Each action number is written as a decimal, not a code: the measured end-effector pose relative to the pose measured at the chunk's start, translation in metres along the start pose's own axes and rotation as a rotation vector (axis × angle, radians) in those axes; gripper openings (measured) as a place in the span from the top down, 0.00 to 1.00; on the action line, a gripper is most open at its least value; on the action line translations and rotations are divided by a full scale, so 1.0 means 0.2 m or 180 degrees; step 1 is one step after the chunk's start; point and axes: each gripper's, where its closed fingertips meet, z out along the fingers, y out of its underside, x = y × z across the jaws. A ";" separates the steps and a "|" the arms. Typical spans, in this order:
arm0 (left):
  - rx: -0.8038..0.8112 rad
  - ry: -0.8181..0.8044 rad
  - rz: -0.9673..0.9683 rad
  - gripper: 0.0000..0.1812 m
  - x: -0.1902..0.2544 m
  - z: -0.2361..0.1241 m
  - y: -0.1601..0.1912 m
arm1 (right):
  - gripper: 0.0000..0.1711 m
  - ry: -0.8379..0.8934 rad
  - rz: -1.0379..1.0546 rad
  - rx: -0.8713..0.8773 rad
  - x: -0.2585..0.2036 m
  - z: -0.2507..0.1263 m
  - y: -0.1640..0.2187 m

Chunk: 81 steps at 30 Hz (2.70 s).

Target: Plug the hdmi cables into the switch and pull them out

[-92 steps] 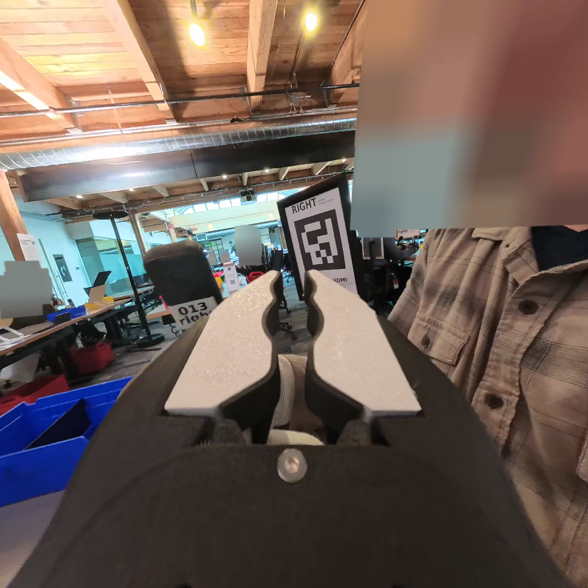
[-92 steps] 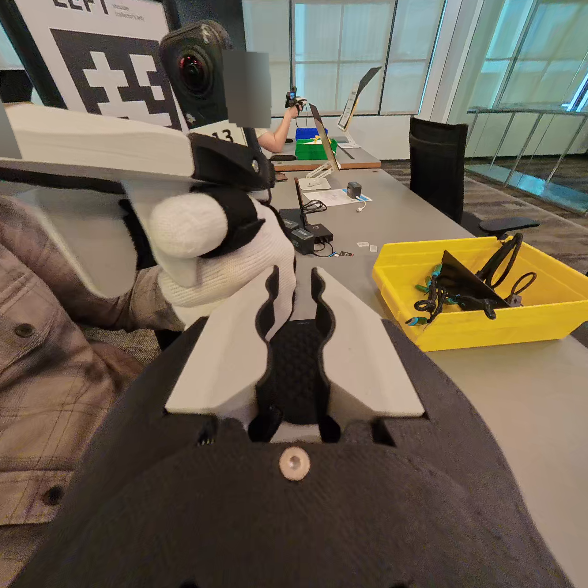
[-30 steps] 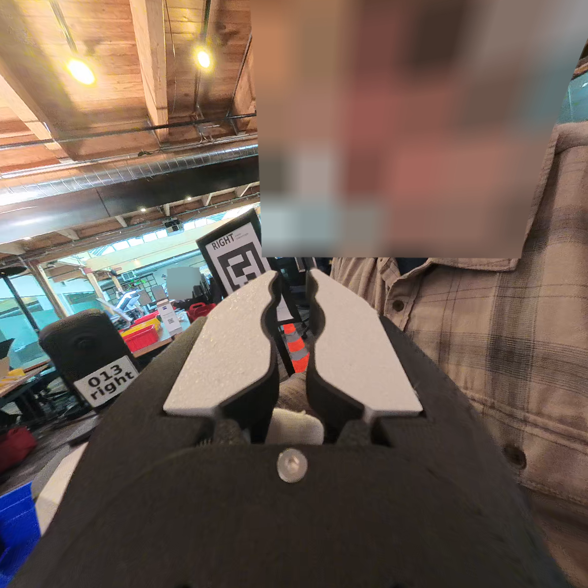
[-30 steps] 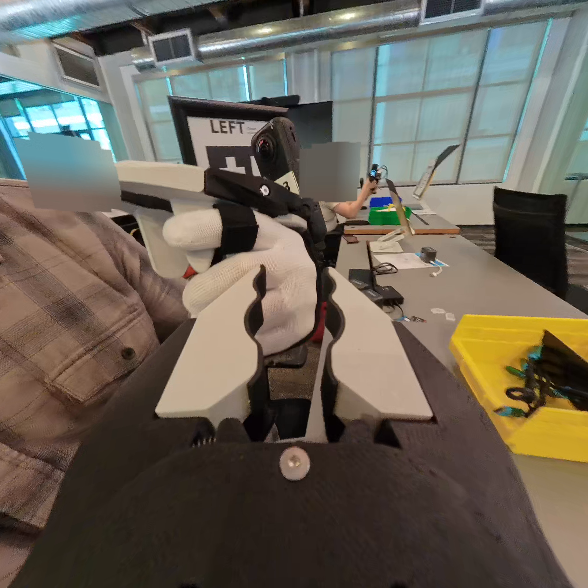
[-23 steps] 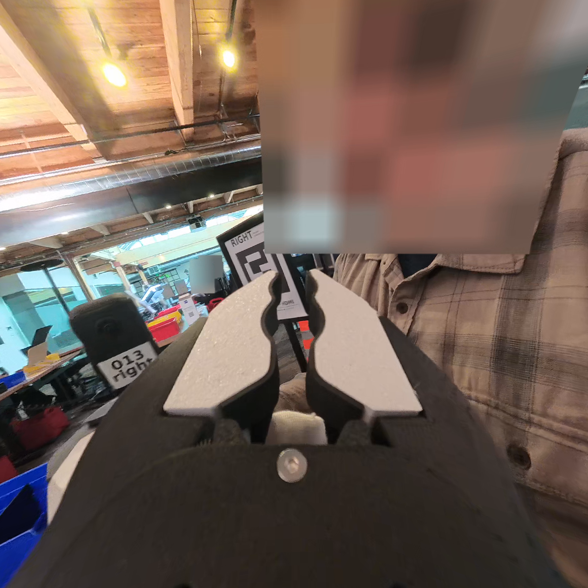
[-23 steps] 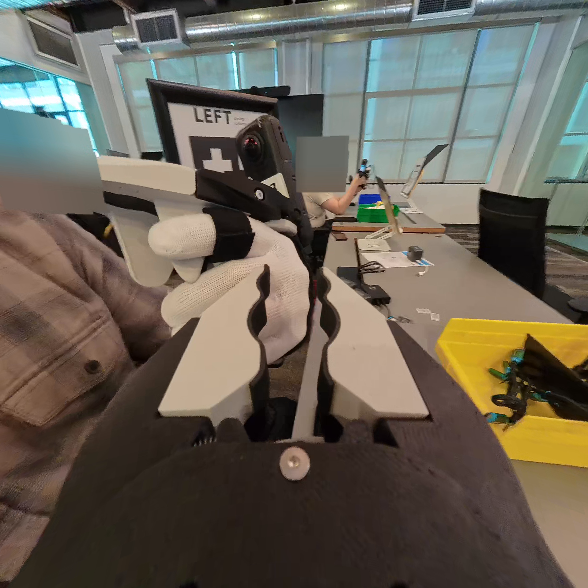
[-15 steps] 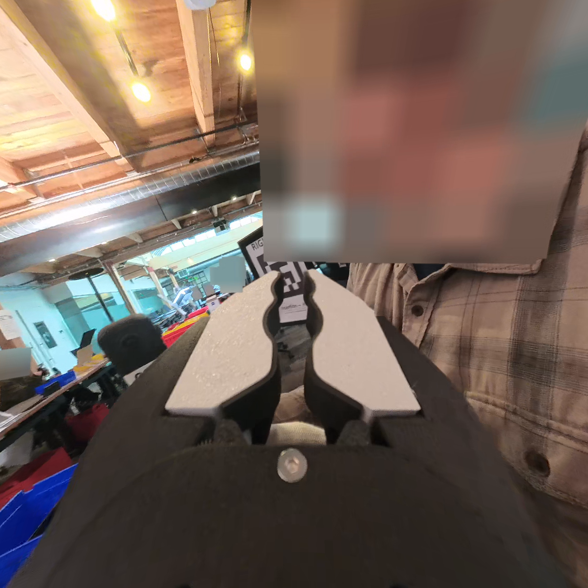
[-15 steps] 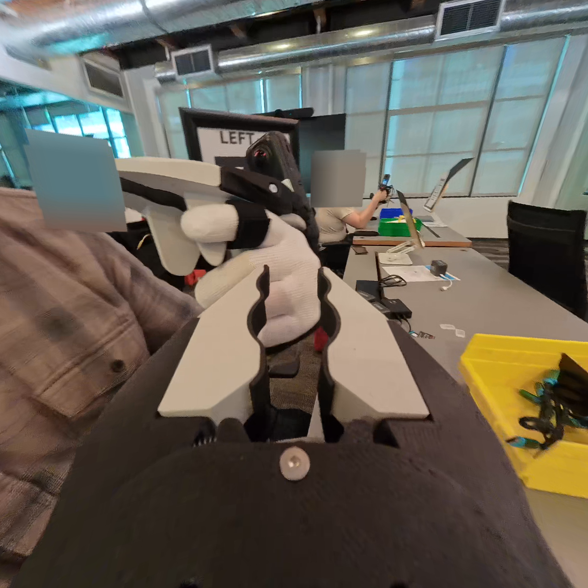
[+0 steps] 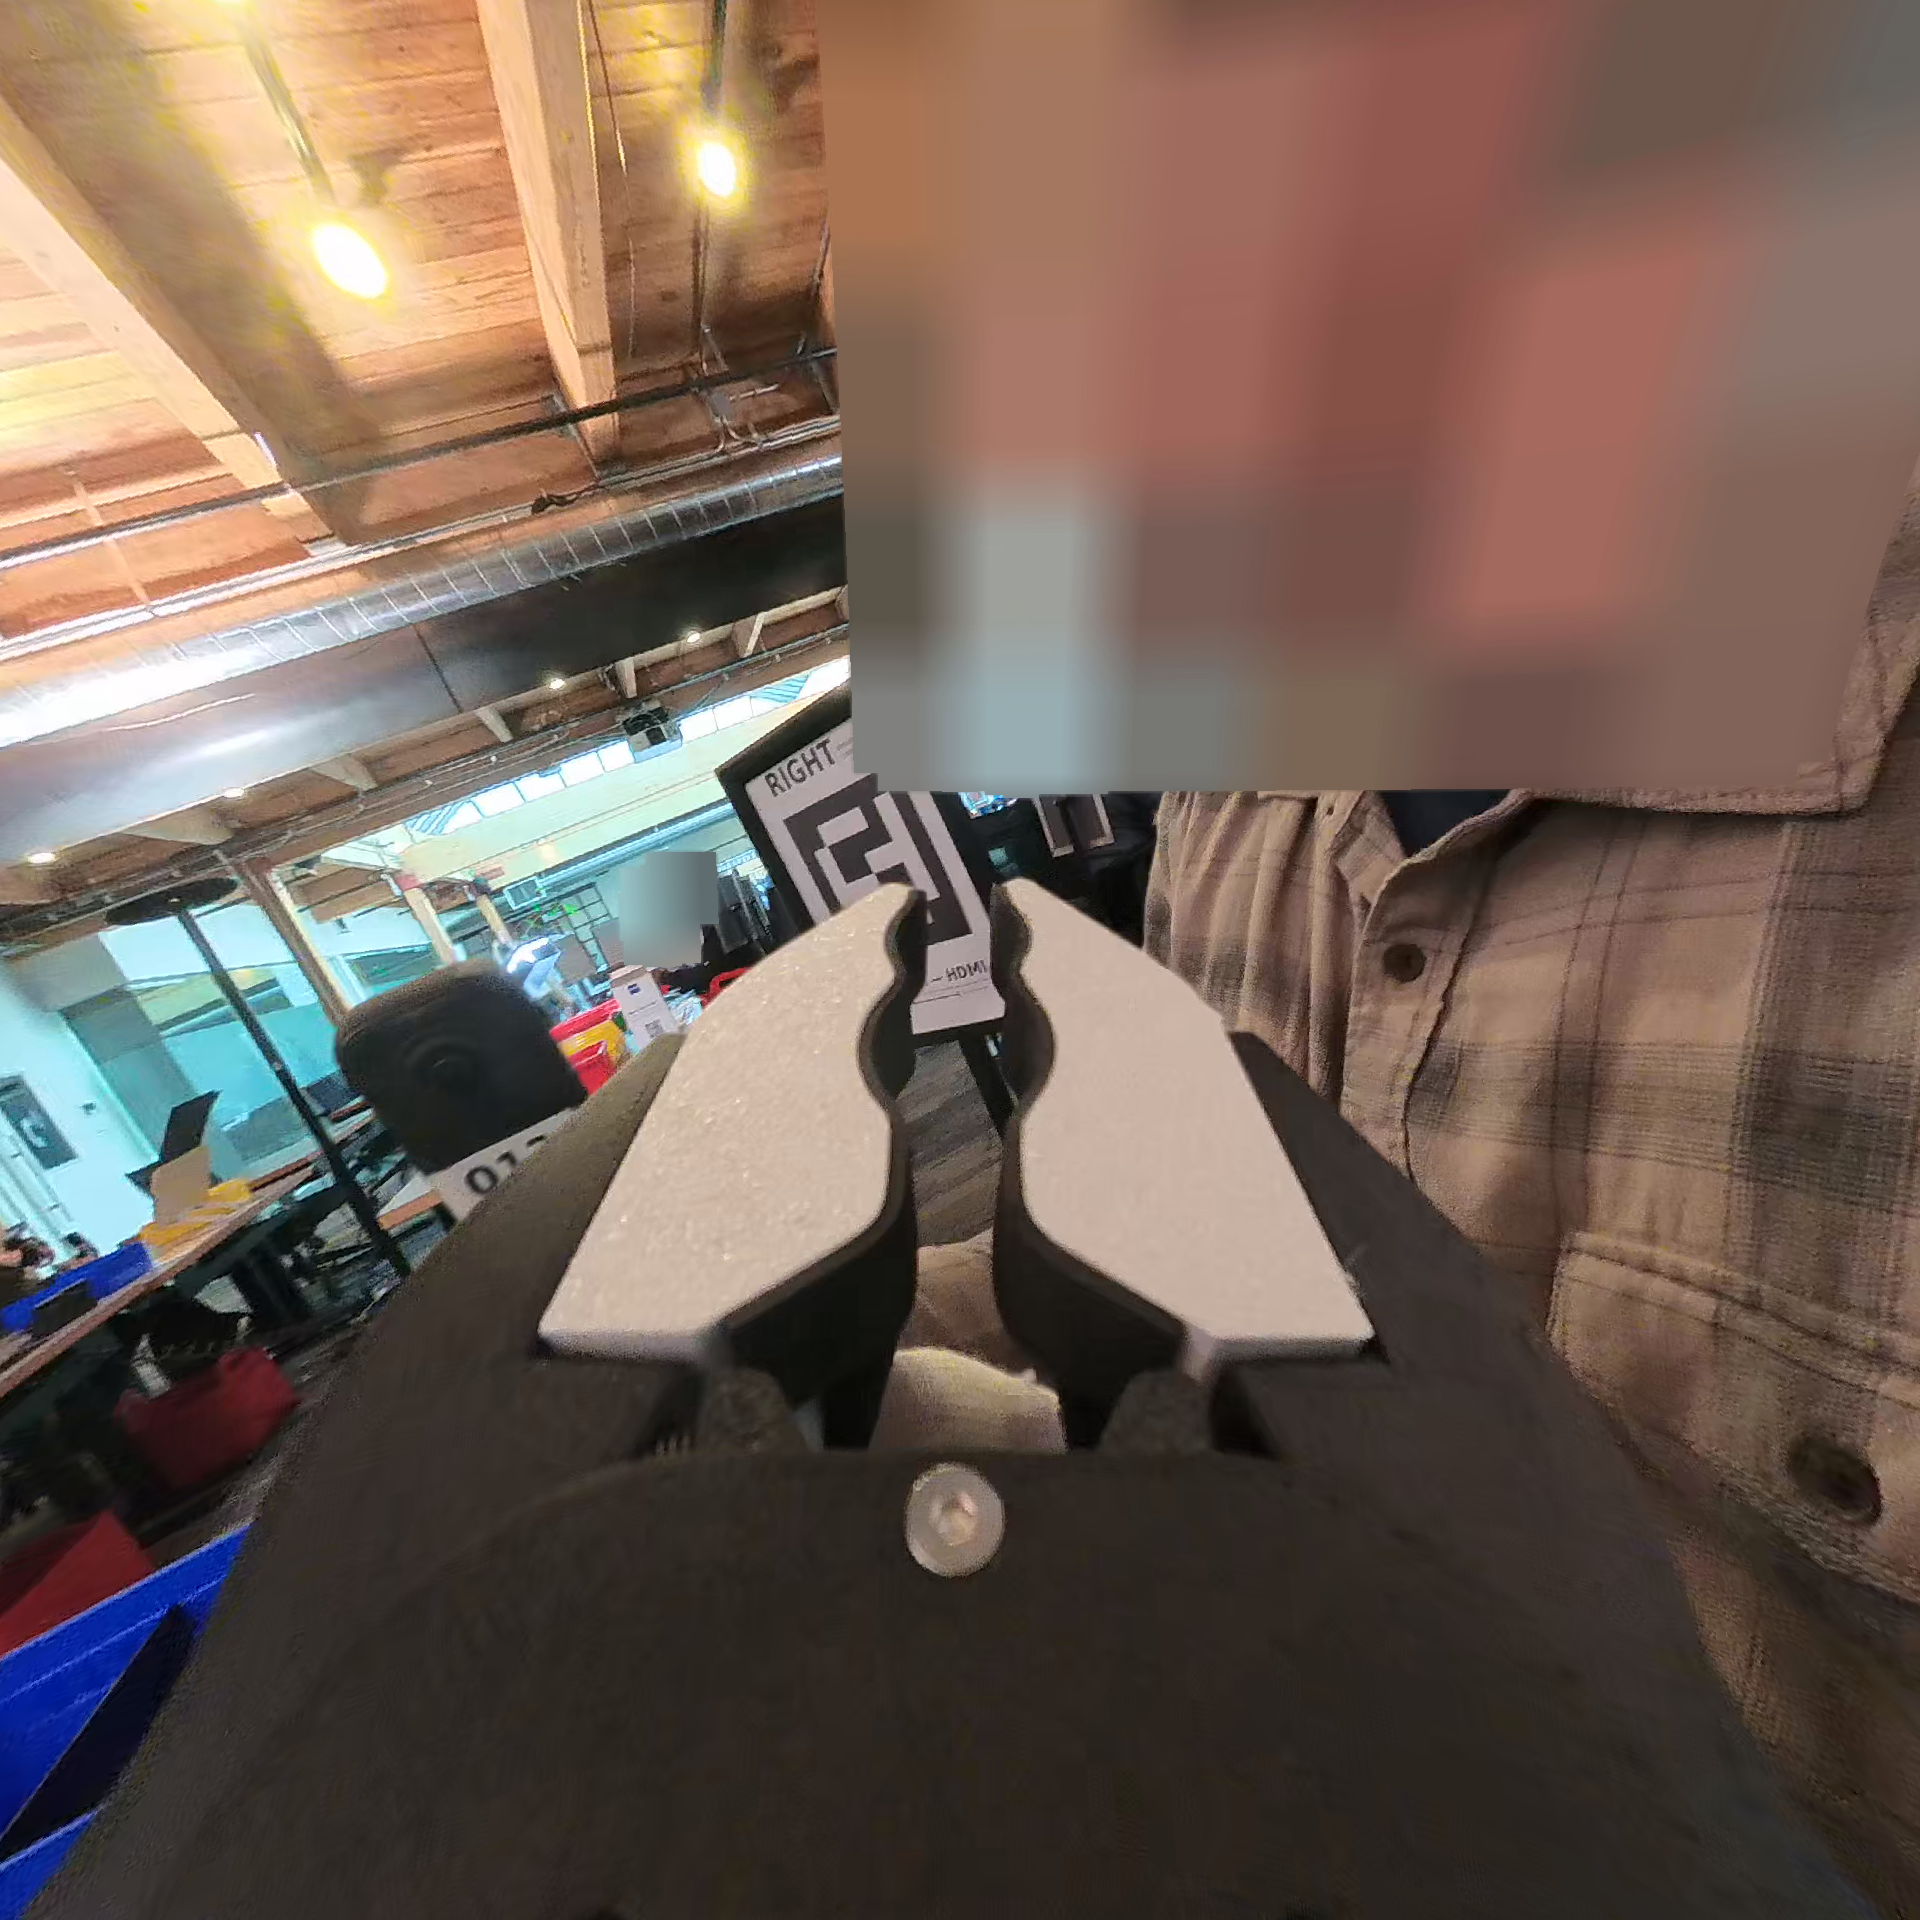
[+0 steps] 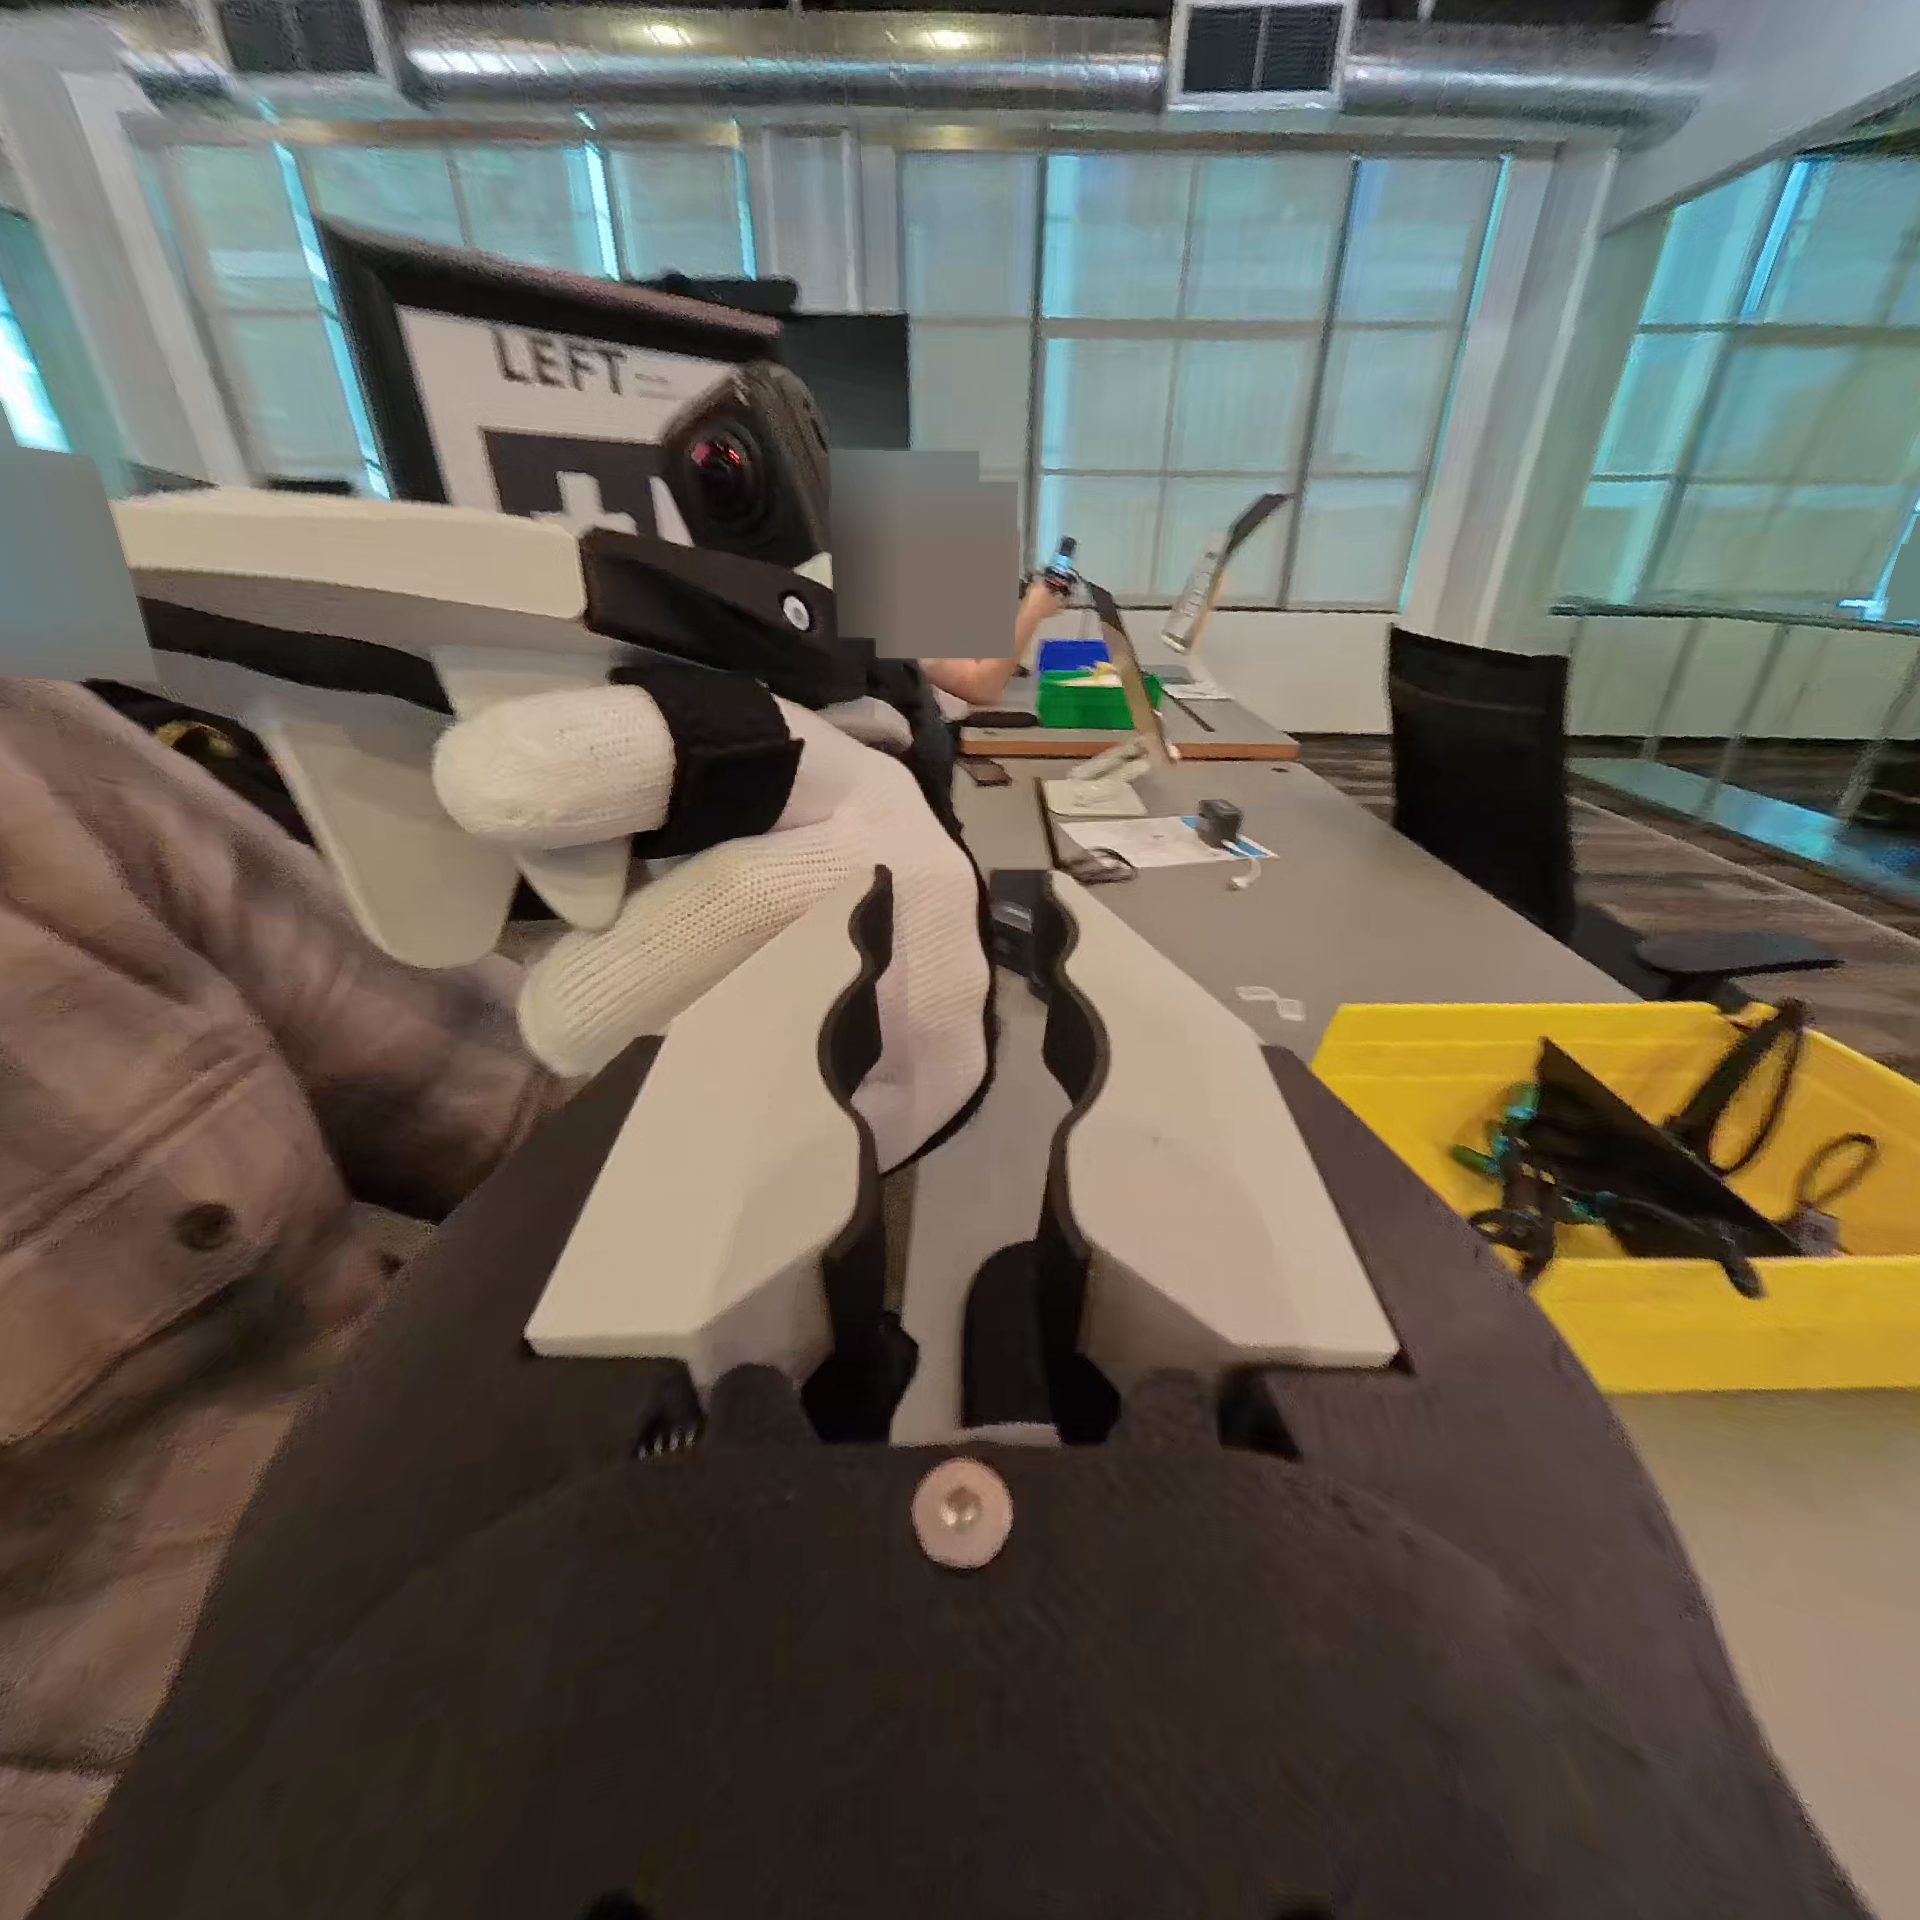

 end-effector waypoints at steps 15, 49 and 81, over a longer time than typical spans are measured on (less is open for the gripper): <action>0.0133 0.0474 -0.0219 0.96 0.08 0.05 0.00 | 0.87 0.0278 -0.0026 -0.0243 0.03 -0.02 0.08; 0.0031 0.1664 -0.0214 1.00 0.44 -0.02 -0.13 | 0.86 0.0072 -0.0360 -0.0150 -0.11 -0.07 -0.07; -0.1137 0.1994 0.0109 1.00 0.65 0.10 0.15 | 0.92 0.0029 -0.0952 -0.0703 -0.28 0.08 0.05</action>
